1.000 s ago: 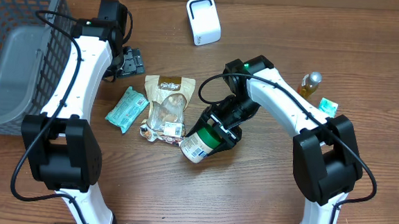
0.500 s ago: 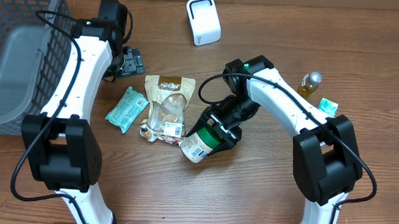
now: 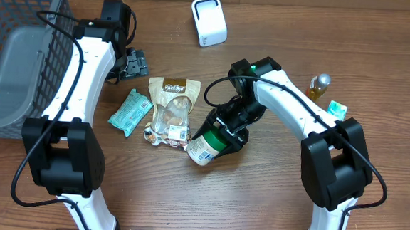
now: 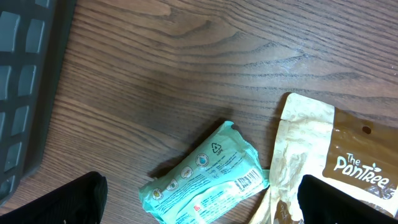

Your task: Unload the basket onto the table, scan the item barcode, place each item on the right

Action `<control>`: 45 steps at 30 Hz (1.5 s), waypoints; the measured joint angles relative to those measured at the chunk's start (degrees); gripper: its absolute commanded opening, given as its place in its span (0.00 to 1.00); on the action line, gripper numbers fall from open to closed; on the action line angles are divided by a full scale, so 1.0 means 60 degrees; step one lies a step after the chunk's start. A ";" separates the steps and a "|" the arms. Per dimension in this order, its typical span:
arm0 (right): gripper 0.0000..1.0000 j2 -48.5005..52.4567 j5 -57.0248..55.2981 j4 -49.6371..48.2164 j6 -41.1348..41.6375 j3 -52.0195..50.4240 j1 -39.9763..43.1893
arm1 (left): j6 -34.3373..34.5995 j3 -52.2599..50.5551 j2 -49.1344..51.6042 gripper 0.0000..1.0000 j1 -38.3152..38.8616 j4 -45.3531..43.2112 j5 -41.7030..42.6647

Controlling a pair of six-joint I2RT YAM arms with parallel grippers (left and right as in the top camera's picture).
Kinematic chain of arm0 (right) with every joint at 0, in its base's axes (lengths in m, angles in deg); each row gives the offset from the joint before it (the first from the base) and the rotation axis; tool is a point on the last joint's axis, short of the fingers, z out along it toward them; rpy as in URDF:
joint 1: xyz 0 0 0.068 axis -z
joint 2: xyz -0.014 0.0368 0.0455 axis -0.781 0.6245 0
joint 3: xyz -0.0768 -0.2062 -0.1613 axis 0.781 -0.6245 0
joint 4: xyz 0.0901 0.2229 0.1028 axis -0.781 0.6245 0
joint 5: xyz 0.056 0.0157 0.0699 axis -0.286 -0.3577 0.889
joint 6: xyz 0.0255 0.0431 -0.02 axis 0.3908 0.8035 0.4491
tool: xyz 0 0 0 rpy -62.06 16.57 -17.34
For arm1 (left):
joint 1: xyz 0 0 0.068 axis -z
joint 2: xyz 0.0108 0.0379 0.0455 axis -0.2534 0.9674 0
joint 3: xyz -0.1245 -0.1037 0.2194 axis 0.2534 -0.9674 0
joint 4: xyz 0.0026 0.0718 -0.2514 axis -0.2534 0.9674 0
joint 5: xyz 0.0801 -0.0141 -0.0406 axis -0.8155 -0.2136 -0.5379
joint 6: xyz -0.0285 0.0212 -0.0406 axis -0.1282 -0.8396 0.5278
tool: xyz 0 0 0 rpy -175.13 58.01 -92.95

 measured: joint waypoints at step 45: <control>0.07 0.0503 -0.7399 -0.4783 -0.2259 0.5555 0.0546 | 0.0000 0.0000 0.0000 1.00 0.0000 0.0000 -0.0004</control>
